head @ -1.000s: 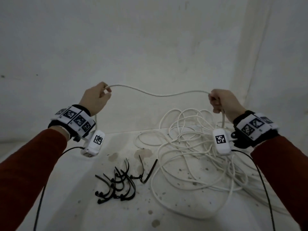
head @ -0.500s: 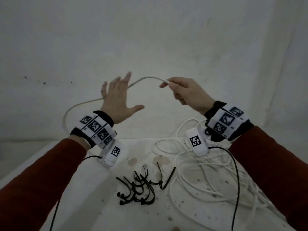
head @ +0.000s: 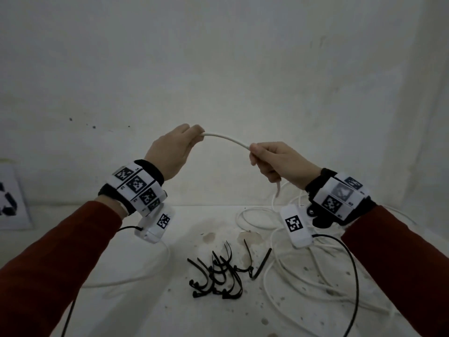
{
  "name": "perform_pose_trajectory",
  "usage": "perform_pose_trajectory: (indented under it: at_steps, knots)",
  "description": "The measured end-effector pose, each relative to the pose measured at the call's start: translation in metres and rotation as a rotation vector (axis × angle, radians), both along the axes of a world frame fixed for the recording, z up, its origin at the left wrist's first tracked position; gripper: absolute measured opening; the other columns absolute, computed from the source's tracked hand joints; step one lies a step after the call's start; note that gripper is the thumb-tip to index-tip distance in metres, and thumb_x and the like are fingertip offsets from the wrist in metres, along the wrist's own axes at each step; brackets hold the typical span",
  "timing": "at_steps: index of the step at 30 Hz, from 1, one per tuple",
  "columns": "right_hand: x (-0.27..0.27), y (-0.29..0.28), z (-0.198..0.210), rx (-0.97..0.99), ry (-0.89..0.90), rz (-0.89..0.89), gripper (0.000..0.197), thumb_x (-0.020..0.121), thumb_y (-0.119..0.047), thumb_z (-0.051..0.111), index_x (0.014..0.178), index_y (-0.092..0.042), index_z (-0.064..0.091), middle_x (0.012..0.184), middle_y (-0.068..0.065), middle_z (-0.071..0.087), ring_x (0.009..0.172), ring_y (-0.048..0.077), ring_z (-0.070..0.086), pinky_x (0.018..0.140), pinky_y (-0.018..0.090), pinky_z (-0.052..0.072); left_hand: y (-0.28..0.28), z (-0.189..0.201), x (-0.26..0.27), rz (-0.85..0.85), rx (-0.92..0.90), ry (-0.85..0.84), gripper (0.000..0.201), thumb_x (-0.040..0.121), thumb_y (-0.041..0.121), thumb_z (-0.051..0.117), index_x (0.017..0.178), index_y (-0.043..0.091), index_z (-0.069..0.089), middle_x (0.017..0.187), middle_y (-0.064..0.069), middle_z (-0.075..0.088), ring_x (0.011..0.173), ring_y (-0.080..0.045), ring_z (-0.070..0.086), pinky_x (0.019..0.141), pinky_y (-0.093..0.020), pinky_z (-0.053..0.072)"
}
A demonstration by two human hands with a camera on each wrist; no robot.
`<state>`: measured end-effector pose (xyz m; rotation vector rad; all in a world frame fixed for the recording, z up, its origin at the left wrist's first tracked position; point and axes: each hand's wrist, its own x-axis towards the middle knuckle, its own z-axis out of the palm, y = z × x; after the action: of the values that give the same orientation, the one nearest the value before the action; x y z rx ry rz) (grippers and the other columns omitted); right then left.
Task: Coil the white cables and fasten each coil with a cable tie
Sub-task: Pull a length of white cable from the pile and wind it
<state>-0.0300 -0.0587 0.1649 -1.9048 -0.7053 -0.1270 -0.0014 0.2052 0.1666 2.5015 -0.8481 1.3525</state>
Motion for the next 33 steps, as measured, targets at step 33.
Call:
perform_pose_trajectory:
  at_steps: [33]
  knots:
    - [-0.005, -0.052, -0.008, 1.652, 0.165, 0.48, 0.017, 0.081, -0.018, 0.058, 0.082, -0.009, 0.073, 0.085, -0.003, 0.073, 0.077, 0.015, 0.069, 0.071, 0.03, 0.056, 0.006, -0.044, 0.023, 0.218, 0.107, 0.348, 0.024, 0.101, 0.029, 0.034, 0.101, 0.019, 0.055, 0.088, 0.002, 0.06, 0.071, -0.022, 0.05, 0.061, -0.032, 0.035]
